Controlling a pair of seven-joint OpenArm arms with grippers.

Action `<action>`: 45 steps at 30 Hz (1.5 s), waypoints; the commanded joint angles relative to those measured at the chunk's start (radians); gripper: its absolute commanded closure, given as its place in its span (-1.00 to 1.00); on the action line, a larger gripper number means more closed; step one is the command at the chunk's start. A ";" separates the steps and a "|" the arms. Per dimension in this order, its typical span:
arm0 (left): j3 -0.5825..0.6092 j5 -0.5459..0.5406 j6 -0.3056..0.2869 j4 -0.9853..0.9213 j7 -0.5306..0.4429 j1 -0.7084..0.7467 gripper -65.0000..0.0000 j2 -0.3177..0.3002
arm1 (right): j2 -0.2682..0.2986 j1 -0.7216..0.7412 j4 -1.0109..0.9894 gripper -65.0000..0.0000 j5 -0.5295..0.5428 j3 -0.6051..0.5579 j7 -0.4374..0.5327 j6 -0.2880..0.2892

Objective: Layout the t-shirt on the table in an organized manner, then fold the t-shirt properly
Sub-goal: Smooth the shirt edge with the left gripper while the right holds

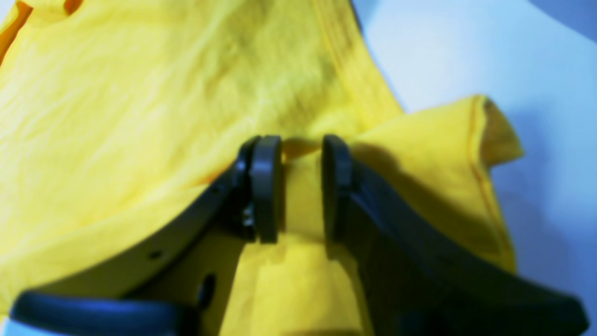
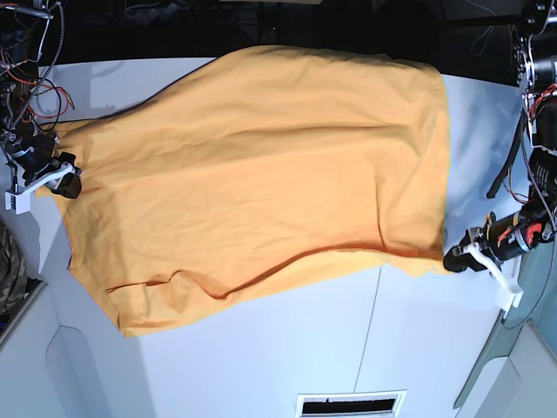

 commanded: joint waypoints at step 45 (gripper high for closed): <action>-0.002 0.050 -0.111 0.021 0.090 0.230 0.31 0.147 | -0.061 0.082 -0.030 1.00 -0.172 -0.136 0.053 -0.121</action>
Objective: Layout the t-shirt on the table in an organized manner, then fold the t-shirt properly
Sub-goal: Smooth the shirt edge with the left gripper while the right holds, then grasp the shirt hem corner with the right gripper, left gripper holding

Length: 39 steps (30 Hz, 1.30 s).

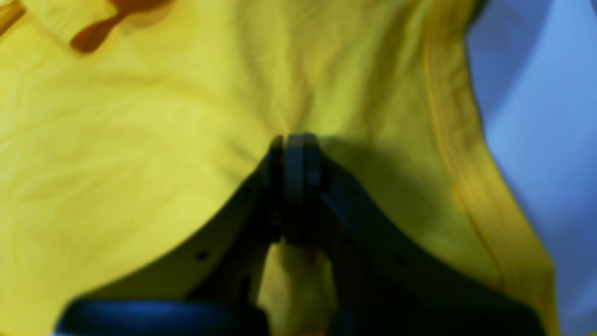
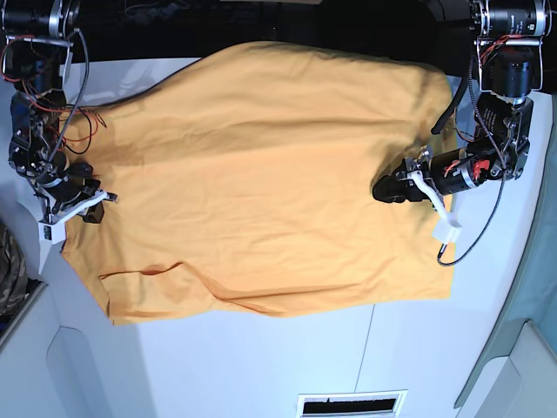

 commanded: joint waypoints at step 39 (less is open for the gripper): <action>0.000 0.040 0.012 0.004 0.022 0.002 0.31 -0.016 | -0.042 0.235 -0.256 0.28 0.138 0.180 -0.016 0.014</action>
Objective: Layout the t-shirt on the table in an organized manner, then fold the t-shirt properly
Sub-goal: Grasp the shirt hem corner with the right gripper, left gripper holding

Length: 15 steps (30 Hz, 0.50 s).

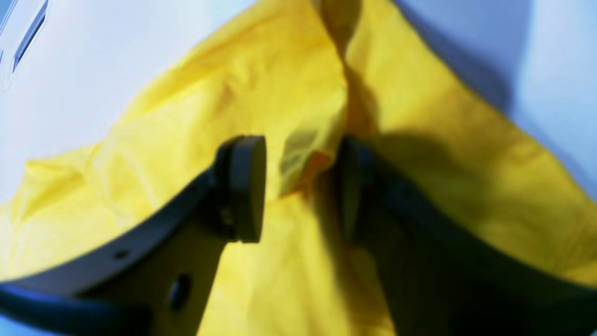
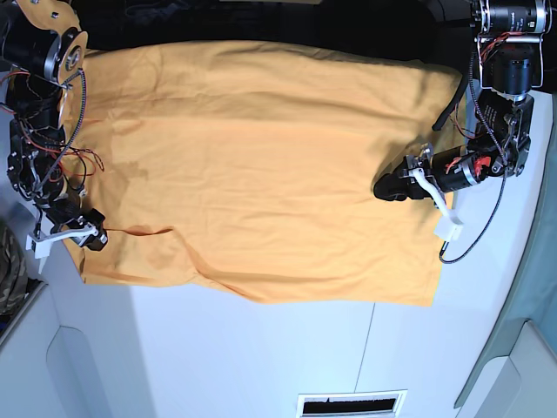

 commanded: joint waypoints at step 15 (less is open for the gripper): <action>0.001 0.039 0.017 0.003 0.027 0.017 0.31 -0.014 | -0.003 0.018 0.019 0.67 0.004 0.001 0.064 0.005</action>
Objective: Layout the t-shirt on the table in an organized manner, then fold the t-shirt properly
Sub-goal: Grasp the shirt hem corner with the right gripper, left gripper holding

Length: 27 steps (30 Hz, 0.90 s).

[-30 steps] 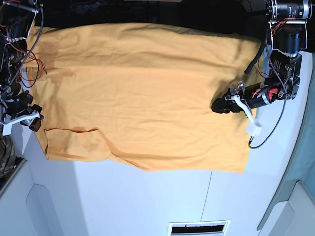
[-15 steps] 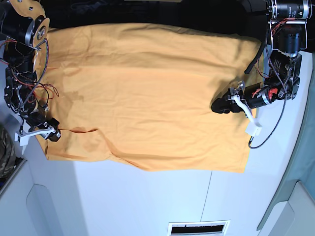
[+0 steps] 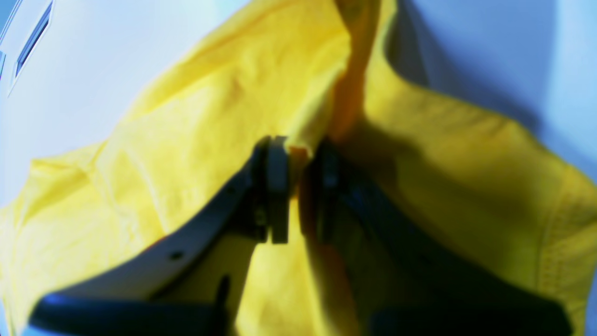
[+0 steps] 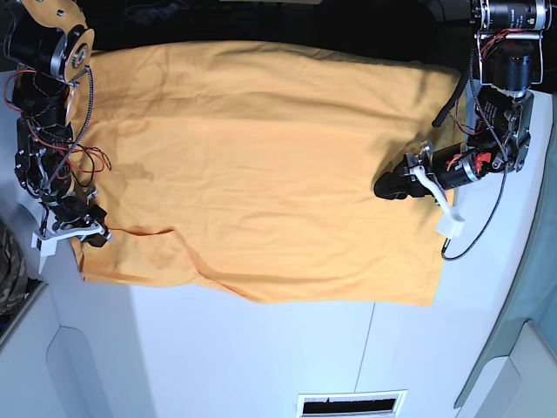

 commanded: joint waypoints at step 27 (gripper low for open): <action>0.001 0.051 0.017 0.003 0.038 0.001 0.31 -0.014 | 0.013 0.022 0.075 0.78 -0.048 0.001 0.026 0.004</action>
